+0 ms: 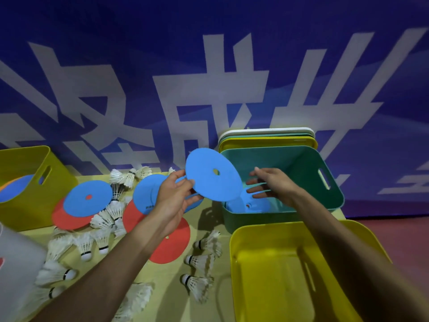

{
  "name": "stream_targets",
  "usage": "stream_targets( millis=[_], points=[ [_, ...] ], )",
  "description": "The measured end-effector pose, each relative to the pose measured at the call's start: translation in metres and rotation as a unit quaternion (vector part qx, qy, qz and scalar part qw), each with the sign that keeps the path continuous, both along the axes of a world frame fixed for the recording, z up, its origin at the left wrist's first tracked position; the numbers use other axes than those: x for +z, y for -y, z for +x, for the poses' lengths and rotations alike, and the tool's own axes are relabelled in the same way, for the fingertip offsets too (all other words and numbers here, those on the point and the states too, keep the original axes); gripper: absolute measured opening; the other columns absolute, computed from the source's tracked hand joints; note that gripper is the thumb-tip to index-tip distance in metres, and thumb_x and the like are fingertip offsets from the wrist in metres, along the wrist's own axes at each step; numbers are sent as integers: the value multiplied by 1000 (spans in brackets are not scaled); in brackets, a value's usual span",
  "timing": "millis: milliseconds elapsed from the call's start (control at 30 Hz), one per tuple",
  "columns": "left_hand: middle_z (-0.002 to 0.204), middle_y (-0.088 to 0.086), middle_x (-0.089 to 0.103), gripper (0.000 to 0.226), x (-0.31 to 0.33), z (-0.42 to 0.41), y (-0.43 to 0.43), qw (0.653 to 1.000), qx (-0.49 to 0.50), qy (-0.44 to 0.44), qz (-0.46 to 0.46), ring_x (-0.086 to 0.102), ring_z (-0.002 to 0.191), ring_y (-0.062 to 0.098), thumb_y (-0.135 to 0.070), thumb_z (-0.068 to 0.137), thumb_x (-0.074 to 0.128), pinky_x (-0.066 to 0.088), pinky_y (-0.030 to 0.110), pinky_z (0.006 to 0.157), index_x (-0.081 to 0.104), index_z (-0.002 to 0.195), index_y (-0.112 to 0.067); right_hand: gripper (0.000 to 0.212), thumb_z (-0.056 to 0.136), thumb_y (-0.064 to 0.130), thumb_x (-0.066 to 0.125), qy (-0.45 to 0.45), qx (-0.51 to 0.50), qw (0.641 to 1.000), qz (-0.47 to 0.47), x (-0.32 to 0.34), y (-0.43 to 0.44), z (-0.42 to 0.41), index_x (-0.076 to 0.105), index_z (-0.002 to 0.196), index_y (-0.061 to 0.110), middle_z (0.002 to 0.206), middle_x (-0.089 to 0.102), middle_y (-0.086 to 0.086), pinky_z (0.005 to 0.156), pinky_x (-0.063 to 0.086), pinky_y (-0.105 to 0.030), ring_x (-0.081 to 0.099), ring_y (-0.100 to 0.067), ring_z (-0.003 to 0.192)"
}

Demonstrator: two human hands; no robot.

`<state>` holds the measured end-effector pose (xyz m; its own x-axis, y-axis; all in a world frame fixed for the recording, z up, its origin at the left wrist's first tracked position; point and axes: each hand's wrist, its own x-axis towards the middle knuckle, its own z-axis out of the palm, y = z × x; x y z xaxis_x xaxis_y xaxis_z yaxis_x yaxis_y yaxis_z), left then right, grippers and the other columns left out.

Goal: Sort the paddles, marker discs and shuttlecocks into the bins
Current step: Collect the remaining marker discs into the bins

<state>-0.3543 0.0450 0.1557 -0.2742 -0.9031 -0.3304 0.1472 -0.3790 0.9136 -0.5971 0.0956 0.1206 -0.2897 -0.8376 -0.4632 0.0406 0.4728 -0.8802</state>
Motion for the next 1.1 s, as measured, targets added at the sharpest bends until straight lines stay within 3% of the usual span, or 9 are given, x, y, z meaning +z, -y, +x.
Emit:
stream_targets(
  millis=[100, 233, 500, 667, 900, 1033, 1100],
  points=[
    [114, 14, 65, 31, 2, -11, -4, 1000, -21, -16, 5, 68, 94, 26, 1, 95, 49, 60, 39, 74, 49, 125, -6, 26, 97, 29, 53, 26, 13, 999, -30, 19, -6, 7, 60, 111, 10, 94, 66, -9, 66, 61, -34, 68, -23, 72],
    [111, 12, 66, 29, 5, -21, -6, 998, -35, -41, 15, 70, 89, 22, 1, 94, 50, 61, 36, 70, 49, 123, -6, 25, 88, 4, 63, 32, -21, 998, -54, 26, -14, 2, 61, 113, 5, 84, 64, -11, 61, 60, -33, 61, -19, 66],
    [109, 14, 69, 25, -5, -24, -6, 996, -84, 19, 13, 70, 94, 28, -6, 95, 53, 59, 34, 78, 56, 120, -7, 27, 83, -7, 63, -12, -130, 988, -83, 24, -23, -26, 64, 104, 10, 76, 65, -7, 49, 54, -27, 64, -17, 59],
    [112, 15, 67, 23, -10, -6, -2, 996, -70, 56, 6, 70, 93, 27, -4, 96, 50, 58, 37, 83, 58, 117, -3, 31, 84, -8, 60, -97, -187, 977, -38, 3, -15, -45, 64, 113, 5, 94, 67, -14, 57, 59, -36, 69, -27, 69],
    [106, 15, 70, 16, -14, 22, 0, 996, -49, 75, 5, 70, 94, 28, -5, 95, 52, 55, 38, 85, 64, 106, -6, 38, 83, -13, 54, -172, -137, 974, 50, -26, 4, -28, 62, 116, 4, 88, 68, -17, 51, 59, -35, 68, -29, 62],
    [106, 15, 71, 18, -15, 35, 1, 996, -44, 77, 2, 70, 95, 27, -6, 94, 53, 55, 37, 85, 63, 108, -6, 34, 87, -4, 56, -190, -67, 972, 123, -45, 15, -21, 55, 121, 1, 95, 65, -19, 68, 60, -44, 66, -33, 74],
    [107, 14, 70, 18, -16, 39, 2, 996, -45, 77, 0, 70, 96, 27, -7, 94, 53, 54, 38, 86, 63, 109, -6, 35, 89, 4, 57, -242, -13, 956, 167, -49, 14, -19, 51, 123, -4, 103, 58, -20, 75, 58, -46, 60, -31, 83]
  ],
)
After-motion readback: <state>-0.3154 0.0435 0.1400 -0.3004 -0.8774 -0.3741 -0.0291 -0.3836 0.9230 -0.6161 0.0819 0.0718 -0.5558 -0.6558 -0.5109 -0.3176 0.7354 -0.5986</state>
